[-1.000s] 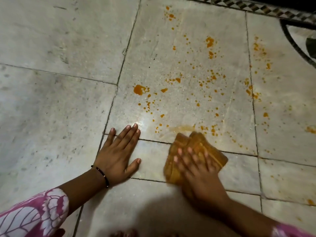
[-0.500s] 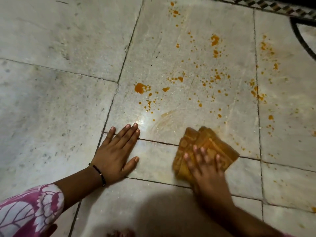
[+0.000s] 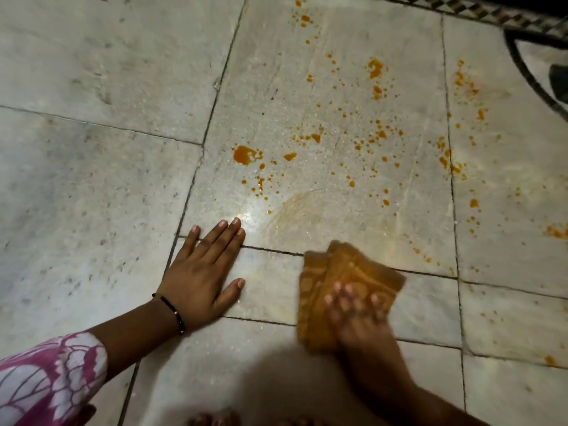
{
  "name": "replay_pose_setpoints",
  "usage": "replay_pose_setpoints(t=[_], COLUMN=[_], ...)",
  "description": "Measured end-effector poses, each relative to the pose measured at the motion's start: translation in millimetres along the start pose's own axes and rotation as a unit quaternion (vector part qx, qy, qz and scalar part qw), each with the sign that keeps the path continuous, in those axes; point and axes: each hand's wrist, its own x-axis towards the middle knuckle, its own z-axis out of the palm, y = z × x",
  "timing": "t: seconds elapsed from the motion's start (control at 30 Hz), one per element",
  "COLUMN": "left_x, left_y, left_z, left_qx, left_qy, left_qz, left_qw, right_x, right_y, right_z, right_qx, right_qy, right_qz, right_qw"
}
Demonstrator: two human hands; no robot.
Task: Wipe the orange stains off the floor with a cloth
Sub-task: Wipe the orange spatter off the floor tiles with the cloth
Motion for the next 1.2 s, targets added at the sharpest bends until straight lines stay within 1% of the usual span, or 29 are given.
replay_pose_setpoints(t=[0.07, 0.13, 0.2, 0.23, 0.3, 0.37, 0.4, 0.5, 0.57, 0.6, 0.63, 0.7, 0.77, 0.83, 0.87, 0.9, 0.97, 1.03, 1.07, 1.1, 1.13, 1.2], left_x=[0.1, 0.7, 0.0, -1.1, -1.3, -0.4, 0.0, 0.4, 0.9, 0.4, 0.5, 0.2, -0.8, -1.4, -1.3, -0.8, -0.2, 0.2, 0.4, 0.5, 0.4, 0.0], left_y=[-0.1, -0.7, -1.4, -1.5, -0.3, -0.3, 0.0, -0.3, -0.2, -0.5, -0.3, -0.6, -0.9, -1.7, -2.1, -2.2, -2.4, -2.6, -2.8, -3.0, -3.4, -3.2], left_z=[0.5, 0.7, 0.5, 0.3, -1.2, -0.8, -0.2, 0.7, -0.1, -0.8, -1.3, -2.0, -1.7, -0.5, 0.2, 0.7, 0.9, 0.7, 0.6, 0.7, 0.8, 0.4], left_qx=[0.003, 0.006, 0.007, 0.003, 0.001, 0.002, 0.002, 0.003, 0.004, 0.005, 0.005, 0.004, -0.003, -0.005, -0.003, -0.001, 0.000, -0.002, -0.002, -0.002, -0.003, -0.005], left_qy=[-0.006, -0.010, -0.012, -0.014, -0.012, -0.006, -0.006, -0.006, -0.012, -0.014, -0.015, -0.017, -0.018, -0.014, -0.012, -0.010, -0.008, -0.011, -0.014, -0.016, -0.017, -0.018], left_qz=[0.000, -0.002, 0.001, 0.001, 0.004, 0.005, 0.004, 0.001, 0.001, 0.000, 0.000, 0.002, 0.002, 0.001, 0.002, 0.002, 0.001, 0.001, 0.002, 0.003, 0.004, 0.004], left_qw=[1.000, 1.000, 1.000, 1.000, 1.000, 1.000, 1.000, 1.000, 1.000, 1.000, 1.000, 1.000, 1.000, 1.000, 1.000, 1.000, 1.000, 1.000, 1.000, 1.000, 1.000, 1.000], right_x=[10.4, 48.5, 81.3, 87.7, 74.5, 42.0, 23.8, 0.9, 24.3, 44.3, 63.4, 84.7, 70.9, 38.9, 22.2, 10.0, 2.7, 26.0, 44.1, 61.3, 75.4, 87.2], right_y=[-19.5, -21.2, -3.7, 9.3, 30.4, 34.6, 29.8, -2.2, -15.1, -17.5, -14.5, 5.4, 26.7, 31.7, 25.0, 14.2, -10.6, -20.9, -18.9, -12.2, -1.2, 27.1], right_z=[2.0, -1.7, -6.4, -9.8, -17.3, -17.0, -15.3, -7.4, -5.5, -6.4, -8.6, -12.4, -17.2, -18.2, -18.1, -15.6, -9.6, -7.7, -9.1, -11.2, -14.3, -22.1], right_qx=[0.014, 0.014, 0.003, 0.008, 0.045, 0.054, 0.046, 0.020, 0.019, 0.012, 0.009, 0.016, 0.050, 0.063, 0.060, 0.052, 0.051, 0.035, 0.018, 0.008, 0.005, 0.030], right_qy=[-0.010, -0.008, 0.000, -0.007, -0.017, -0.010, -0.009, -0.033, -0.037, -0.027, -0.017, -0.005, -0.010, -0.006, -0.009, -0.012, -0.020, -0.033, -0.027, -0.018, -0.017, -0.025], right_qz=[-0.076, -0.104, -0.065, -0.020, 0.068, 0.102, 0.084, -0.053, -0.112, -0.111, -0.091, -0.012, 0.064, 0.094, 0.085, 0.059, -0.021, -0.094, -0.117, -0.123, -0.111, -0.051], right_qw=[0.997, 0.994, 0.998, 1.000, 0.997, 0.993, 0.995, 0.998, 0.993, 0.993, 0.996, 1.000, 0.997, 0.994, 0.995, 0.997, 0.998, 0.994, 0.993, 0.992, 0.994, 0.998])
